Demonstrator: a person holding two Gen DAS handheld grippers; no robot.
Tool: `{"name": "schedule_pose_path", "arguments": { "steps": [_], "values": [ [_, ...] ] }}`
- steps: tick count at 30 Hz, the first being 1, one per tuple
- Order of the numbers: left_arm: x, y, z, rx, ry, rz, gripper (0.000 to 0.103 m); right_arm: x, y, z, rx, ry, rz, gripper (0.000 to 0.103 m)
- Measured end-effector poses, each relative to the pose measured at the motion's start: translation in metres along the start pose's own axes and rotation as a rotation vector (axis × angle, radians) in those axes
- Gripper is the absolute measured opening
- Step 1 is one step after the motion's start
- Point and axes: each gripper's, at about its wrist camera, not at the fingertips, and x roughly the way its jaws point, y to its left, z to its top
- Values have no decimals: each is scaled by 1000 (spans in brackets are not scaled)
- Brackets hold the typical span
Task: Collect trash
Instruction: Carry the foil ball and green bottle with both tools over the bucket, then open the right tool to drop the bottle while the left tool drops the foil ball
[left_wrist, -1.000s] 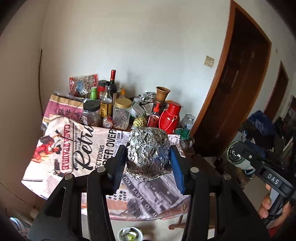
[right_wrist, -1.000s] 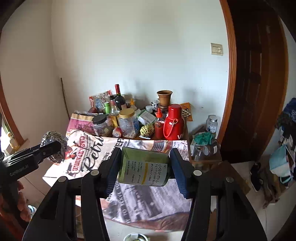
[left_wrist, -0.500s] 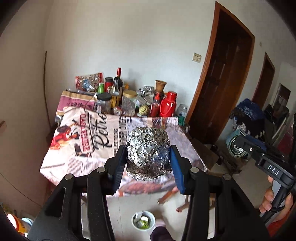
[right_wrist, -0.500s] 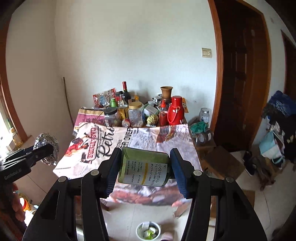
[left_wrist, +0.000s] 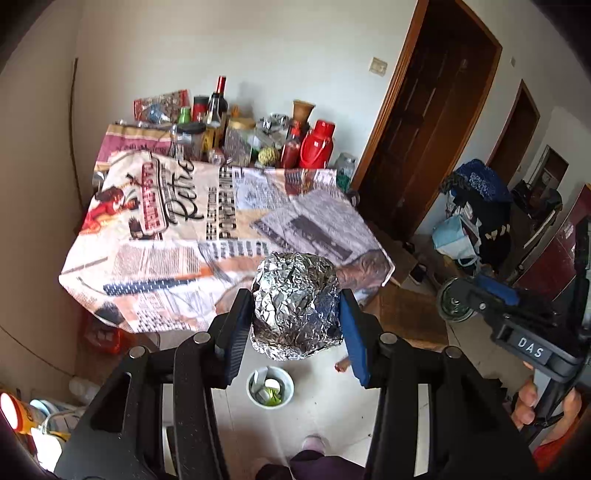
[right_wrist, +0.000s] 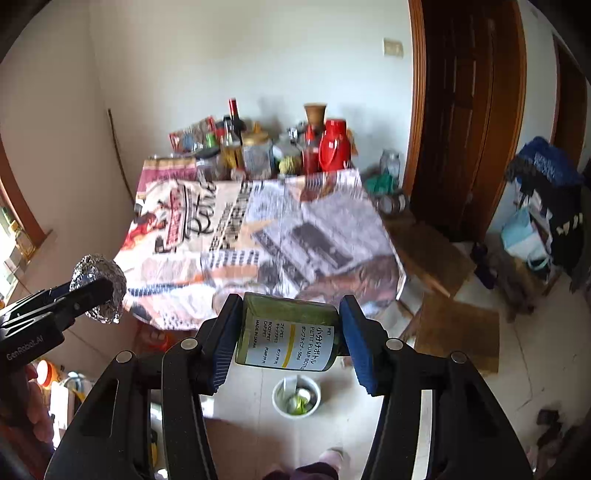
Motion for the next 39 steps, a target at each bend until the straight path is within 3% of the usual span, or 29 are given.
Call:
{"name": "schedule_pose_path", "arguments": {
  "steps": [7, 12, 23, 37, 39],
  "values": [
    [49, -2, -30, -43, 130, 56, 46, 47, -11, -23, -15, 117, 65, 51],
    [99, 4, -69, -87, 252, 113, 46, 86, -23, -39, -33, 177, 110, 51],
    [216, 25, -163, -186, 453, 192, 46, 214, -47, -122, -12, 410, 189, 50],
    [328, 65, -230, -269, 540, 198, 46, 346, -35, -168, -78, 539, 217, 51],
    [346, 68, -236, -271, 552, 190, 46, 356, -37, -172, -70, 569, 214, 61]
  ]
}}
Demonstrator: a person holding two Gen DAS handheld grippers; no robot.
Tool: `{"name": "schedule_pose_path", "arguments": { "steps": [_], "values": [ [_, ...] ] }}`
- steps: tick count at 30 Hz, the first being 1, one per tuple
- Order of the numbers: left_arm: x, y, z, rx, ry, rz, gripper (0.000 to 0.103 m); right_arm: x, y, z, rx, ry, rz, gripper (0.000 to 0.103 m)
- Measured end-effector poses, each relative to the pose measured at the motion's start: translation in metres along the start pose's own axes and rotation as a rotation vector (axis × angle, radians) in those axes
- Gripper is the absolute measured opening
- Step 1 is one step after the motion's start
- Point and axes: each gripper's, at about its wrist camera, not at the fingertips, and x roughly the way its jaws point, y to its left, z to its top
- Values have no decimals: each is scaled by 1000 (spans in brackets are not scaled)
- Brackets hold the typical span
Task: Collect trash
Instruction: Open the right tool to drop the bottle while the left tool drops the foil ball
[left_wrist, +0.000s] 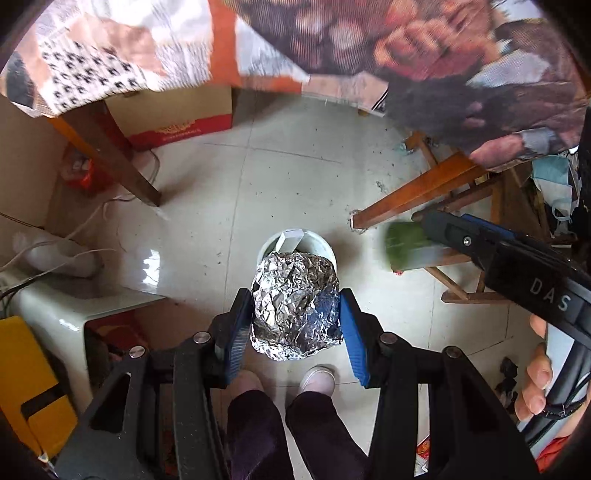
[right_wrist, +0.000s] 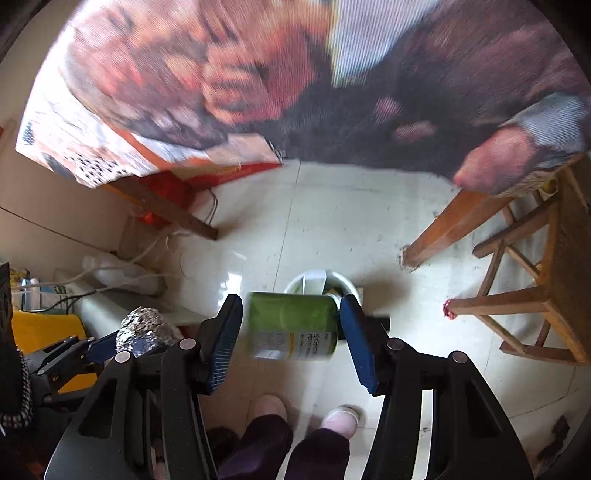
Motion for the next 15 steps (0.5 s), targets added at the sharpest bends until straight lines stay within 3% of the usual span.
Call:
{"name": "schedule_pose_path", "arguments": {
  "steps": [1, 11, 15],
  "values": [
    [8, -1, 2, 4, 6, 0, 46, 5, -3, 1, 9, 17, -4, 68],
    [62, -22, 24, 52, 35, -6, 47, 3, -34, -3, 23, 32, -64, 69],
    [71, -32, 30, 53, 82, -12, 53, -7, -43, -3, 40, 20, -70, 69]
  ]
}}
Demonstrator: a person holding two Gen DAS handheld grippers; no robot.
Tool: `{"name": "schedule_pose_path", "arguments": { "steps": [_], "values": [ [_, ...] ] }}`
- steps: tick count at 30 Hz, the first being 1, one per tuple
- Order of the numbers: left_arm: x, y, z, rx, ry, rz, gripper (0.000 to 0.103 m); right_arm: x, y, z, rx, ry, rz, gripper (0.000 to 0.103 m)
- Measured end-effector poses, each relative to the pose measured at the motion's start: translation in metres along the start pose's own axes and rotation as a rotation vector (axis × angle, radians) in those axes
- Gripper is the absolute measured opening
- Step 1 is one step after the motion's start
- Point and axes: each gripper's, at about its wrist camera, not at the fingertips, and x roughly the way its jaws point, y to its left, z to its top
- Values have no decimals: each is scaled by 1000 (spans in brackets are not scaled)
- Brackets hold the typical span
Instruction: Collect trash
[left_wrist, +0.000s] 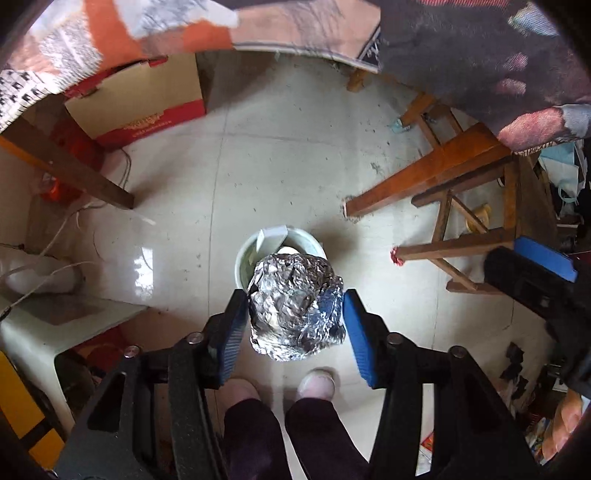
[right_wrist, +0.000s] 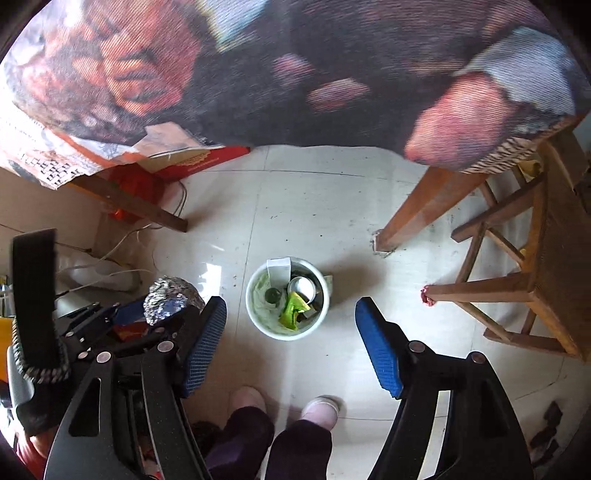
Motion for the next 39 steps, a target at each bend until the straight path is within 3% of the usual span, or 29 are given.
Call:
{"name": "schedule_pose_path", "arguments": {
  "steps": [6, 10, 15, 22, 27, 32, 39],
  "values": [
    [-14, -9, 0, -7, -2, 0, 54, -23, -3, -1, 20, -29, 10, 69],
    [-47, -16, -7, -9, -36, 21, 54, -47, 2, -5, 11, -43, 30, 69],
    [-119, -28, -22, -22, -119, 33, 54, -97, 7, -12, -22, -81, 40, 69],
    [-256, -57, -54, -17, -292, 19, 54, -209, 24, -31, -68, -200, 29, 69],
    [-361, -75, -87, 59, -461, 14, 54, -293, 46, -58, -85, -328, 39, 69],
    [-454, -85, -135, 135, -624, 18, 54, -381, 71, -98, -80, -512, 57, 69],
    [-554, -84, -225, 188, -837, -14, 68, -478, 111, -171, -100, -774, 51, 69]
  ]
}}
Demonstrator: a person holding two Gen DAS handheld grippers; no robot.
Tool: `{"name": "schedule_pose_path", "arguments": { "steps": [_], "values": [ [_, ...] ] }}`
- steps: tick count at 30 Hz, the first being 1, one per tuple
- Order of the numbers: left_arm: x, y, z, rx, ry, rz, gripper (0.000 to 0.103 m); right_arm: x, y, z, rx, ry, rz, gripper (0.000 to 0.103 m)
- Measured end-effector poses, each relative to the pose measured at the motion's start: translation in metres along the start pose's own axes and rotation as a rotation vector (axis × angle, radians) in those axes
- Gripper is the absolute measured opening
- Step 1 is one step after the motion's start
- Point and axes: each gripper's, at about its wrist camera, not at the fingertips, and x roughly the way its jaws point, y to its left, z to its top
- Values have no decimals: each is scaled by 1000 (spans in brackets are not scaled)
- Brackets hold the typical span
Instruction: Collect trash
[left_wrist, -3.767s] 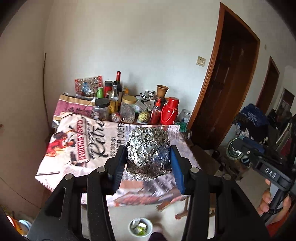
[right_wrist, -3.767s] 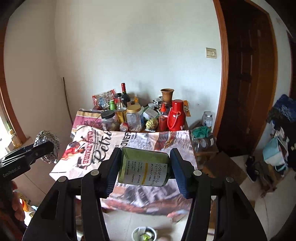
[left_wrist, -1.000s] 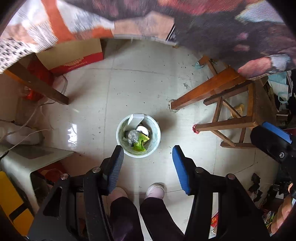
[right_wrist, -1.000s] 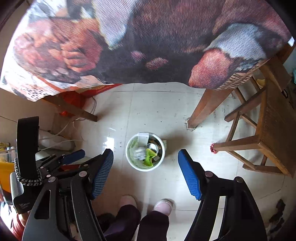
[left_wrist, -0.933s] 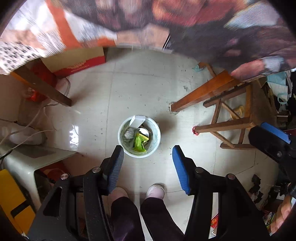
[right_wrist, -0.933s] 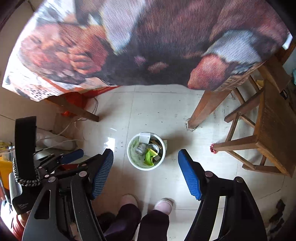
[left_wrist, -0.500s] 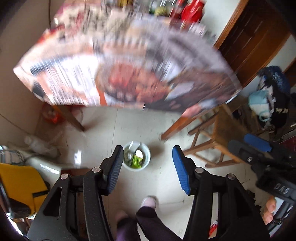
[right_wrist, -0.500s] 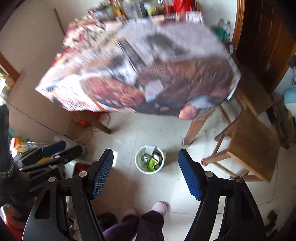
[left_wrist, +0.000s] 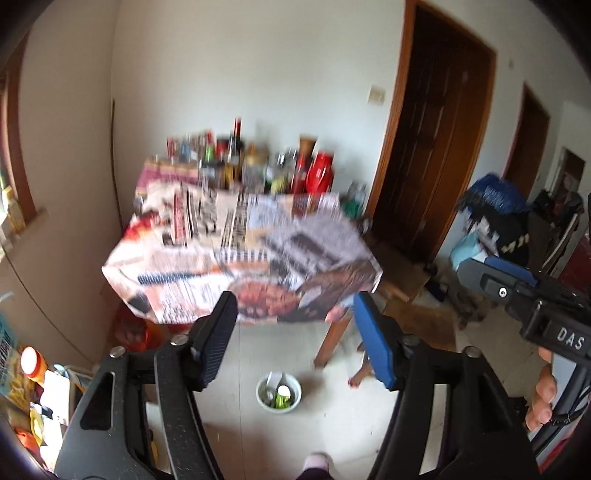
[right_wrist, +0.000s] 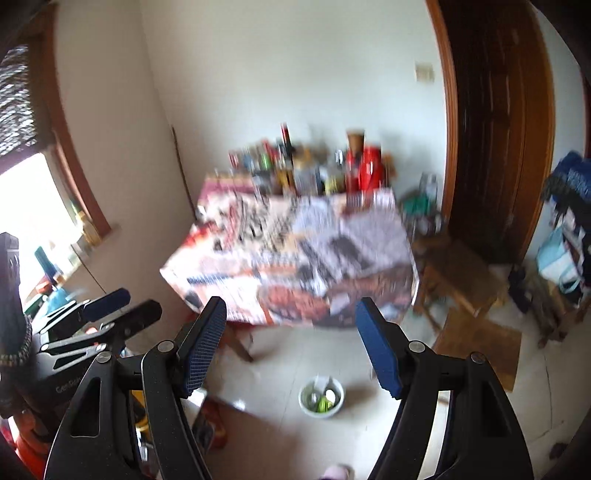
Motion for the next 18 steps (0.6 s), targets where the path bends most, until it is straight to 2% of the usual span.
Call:
{"name": "schedule_pose_path", "arguments": {
  "steps": [2, 4, 5, 6, 8, 11, 18],
  "values": [
    [-34, -4, 1, 27, -59, 0, 70, -28, 15, 1, -16, -59, -2, 69],
    [-60, -6, 0, 43, -100, 7, 79, -49, 27, 0, -35, -97, 2, 69],
    [-74, -5, -2, 43, -122, 9, 91, -55, 31, -1, -44, -109, 7, 70],
    [-87, -4, -3, 36, -151, 12, 98, -61, 34, -1, -52, -123, 11, 71],
    [-104, -2, -7, 22, -185, 22, 99, -70, 39, -4, -66, -159, 4, 86],
    [-120, 3, -10, 9, -189, 23, 99, -81, 46, -7, -73, -197, -11, 103],
    [-134, 13, -14, -22, -206, 14, 100, -92, 54, -10, -82, -201, -15, 103]
  ]
}}
